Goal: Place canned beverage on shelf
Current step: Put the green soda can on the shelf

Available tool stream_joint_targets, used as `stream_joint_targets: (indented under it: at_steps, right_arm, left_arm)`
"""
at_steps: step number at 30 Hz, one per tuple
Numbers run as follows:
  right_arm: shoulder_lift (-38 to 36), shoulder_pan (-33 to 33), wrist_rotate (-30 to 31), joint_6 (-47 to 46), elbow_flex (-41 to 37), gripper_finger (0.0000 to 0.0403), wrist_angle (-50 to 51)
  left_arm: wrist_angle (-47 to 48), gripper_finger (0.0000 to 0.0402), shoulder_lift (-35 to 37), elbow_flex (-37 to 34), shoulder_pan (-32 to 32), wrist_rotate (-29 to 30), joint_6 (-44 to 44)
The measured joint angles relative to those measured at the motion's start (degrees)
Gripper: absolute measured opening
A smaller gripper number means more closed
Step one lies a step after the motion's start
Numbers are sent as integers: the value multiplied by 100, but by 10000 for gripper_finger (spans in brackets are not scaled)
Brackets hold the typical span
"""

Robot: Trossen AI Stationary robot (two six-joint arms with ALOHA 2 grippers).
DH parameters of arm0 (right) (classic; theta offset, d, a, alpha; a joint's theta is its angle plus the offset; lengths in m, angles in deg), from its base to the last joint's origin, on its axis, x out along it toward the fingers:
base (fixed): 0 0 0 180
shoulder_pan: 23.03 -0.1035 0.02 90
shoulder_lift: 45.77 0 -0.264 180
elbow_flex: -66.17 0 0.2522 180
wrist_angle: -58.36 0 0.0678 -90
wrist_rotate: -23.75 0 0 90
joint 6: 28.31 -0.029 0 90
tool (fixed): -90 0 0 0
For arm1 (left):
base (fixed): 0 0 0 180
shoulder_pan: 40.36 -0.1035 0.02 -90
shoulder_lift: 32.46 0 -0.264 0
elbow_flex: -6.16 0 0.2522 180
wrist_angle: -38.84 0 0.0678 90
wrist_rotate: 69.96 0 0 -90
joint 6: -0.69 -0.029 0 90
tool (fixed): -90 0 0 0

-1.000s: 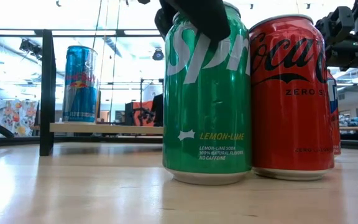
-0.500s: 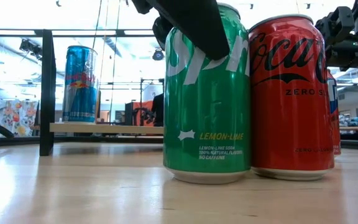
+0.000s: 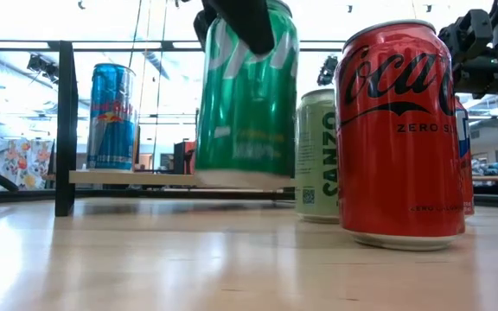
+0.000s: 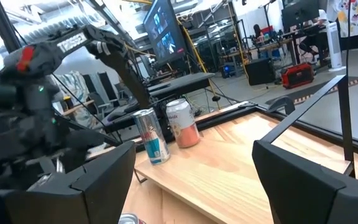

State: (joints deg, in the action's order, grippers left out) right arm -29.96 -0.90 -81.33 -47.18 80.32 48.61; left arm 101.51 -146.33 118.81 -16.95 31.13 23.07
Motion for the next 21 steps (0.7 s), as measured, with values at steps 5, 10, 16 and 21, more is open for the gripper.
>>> stream_joint_targets:
  at_steps: [5,10,16,21]
  right_arm:
    - [0,-1,-1,44,0,334,3]
    - [1,0,-2,46,0,334,-12]
    - [10,0,-4,58,0,334,-35]
    - [32,0,-20,59,0,334,-43]
  left_arm:
    - [398,311,388,11,-315,6,221]
    - [1093,311,693,7,-619,414,186]
    - [1597,311,986,17,-875,846,-3]
    - [1923,311,1159,11,-1097,1127,-121]
